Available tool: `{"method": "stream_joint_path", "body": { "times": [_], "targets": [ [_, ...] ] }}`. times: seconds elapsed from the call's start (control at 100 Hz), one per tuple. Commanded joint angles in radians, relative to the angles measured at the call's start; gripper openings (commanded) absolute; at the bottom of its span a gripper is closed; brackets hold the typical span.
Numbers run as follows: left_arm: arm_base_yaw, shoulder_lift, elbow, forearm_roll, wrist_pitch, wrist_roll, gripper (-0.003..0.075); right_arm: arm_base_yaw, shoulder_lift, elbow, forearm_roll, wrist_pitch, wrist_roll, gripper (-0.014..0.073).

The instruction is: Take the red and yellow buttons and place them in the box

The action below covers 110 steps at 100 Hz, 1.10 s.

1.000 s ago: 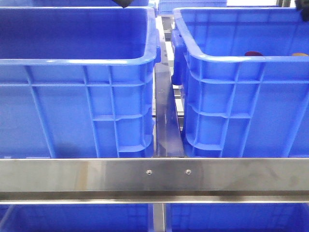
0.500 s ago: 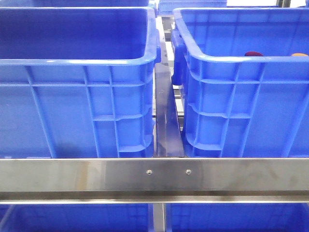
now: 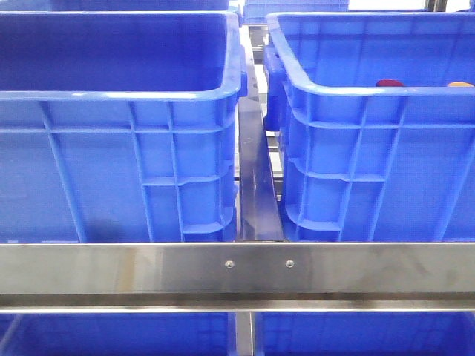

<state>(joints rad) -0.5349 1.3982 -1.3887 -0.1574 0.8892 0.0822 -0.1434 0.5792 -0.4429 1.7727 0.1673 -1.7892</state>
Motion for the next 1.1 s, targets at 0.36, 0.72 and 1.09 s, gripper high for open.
{"method": "stream_joint_path", "body": {
  "times": [0.36, 0.72, 1.09],
  "targets": [
    [-0.009, -0.440, 0.451, 0.065, -0.509, -0.055, -0.0019, -0.005, -0.213, 0.077, 0.032, 0.030, -0.005, -0.0067],
    [-0.007, -0.705, 0.678, 0.065, -0.564, -0.055, -0.0019, -0.005, -0.213, 0.080, 0.032, 0.030, -0.005, -0.0067],
    [0.180, -0.861, 0.716, 0.113, -0.525, -0.055, -0.0019, -0.005, -0.213, 0.082, 0.032, 0.031, -0.005, -0.0067]
  ]
}}
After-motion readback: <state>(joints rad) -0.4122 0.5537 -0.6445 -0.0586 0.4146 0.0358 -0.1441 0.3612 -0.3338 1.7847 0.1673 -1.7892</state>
